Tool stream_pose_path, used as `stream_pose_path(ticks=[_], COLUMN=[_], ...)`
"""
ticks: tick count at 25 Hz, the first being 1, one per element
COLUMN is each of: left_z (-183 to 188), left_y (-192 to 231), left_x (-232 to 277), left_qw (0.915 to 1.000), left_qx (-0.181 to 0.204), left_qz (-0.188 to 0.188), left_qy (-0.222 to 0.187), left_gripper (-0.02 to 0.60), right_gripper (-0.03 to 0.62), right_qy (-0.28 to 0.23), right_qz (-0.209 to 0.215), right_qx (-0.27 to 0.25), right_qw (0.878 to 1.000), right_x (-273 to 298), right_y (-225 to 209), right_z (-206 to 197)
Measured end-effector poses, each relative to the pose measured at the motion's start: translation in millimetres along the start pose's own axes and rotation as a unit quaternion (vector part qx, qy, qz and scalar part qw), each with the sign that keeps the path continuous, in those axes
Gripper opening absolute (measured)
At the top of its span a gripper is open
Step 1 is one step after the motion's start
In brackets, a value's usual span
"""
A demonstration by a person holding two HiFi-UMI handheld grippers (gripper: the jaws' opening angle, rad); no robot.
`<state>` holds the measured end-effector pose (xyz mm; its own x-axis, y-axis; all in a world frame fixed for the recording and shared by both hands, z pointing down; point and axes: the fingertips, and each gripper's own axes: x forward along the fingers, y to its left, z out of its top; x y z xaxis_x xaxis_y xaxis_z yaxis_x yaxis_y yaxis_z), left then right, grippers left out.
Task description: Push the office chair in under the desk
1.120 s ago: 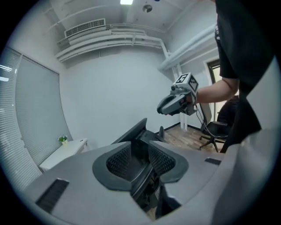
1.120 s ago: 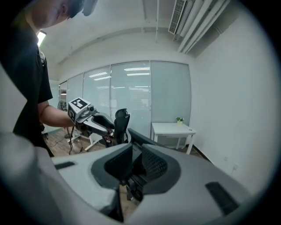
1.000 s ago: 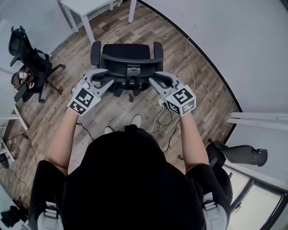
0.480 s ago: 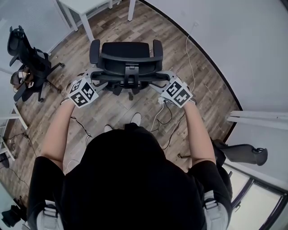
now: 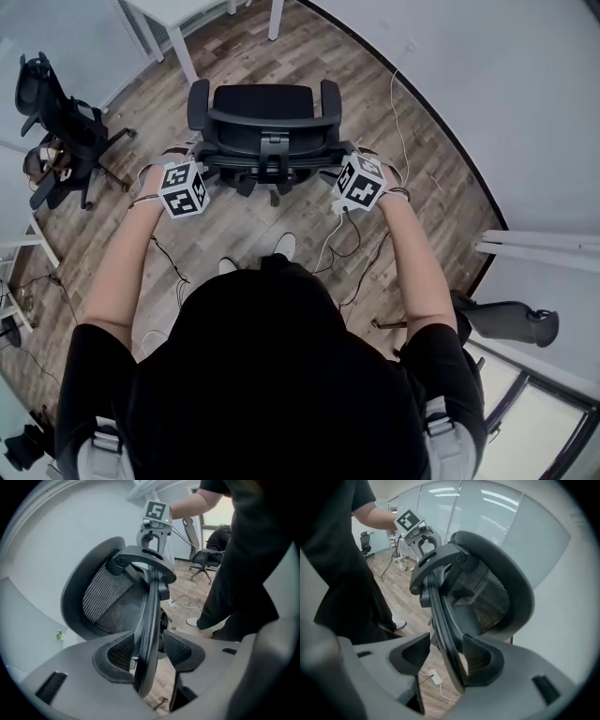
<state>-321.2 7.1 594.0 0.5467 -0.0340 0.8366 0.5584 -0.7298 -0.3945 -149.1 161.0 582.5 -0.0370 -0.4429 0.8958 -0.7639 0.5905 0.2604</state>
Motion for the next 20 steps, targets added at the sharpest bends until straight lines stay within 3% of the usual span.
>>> stream_pose_path(ticks=[5,8,12,14,20], left_z=[7.3,17.6,22.0,22.5,25.4], left_y=[-5.5,-7.5,-12.8,-15.3,-14.1], left_x=[17.0,25.6,37.6,41.6,44.3], left_qw=[0.9991,0.9988,0.9981,0.9976,0.9972], left_qx=[0.034,0.042,0.052,0.058,0.068], left_qz=[-0.010,-0.013,-0.023,-0.024,-0.013], left_qy=[0.023,0.020,0.025,0.029,0.029], left_gripper=[0.190,0.190,0.184,0.125,0.098], right_gripper=[0.206,0.202,0.167,0.123,0.109], right_qy=[0.058,0.065,0.070,0.072,0.077], right_qz=[-0.012,-0.008,0.002,0.002,0.009], right_qx=[-0.078,-0.108,-0.123,-0.125,-0.124], right_qw=[0.995,0.992,0.990,0.989,0.989], right_x=[23.9,33.3,41.8,42.7,42.3], right_y=[3.5,9.6,13.1,12.0,9.9], right_z=[-7.8,-0.6,4.5,3.6,0.3])
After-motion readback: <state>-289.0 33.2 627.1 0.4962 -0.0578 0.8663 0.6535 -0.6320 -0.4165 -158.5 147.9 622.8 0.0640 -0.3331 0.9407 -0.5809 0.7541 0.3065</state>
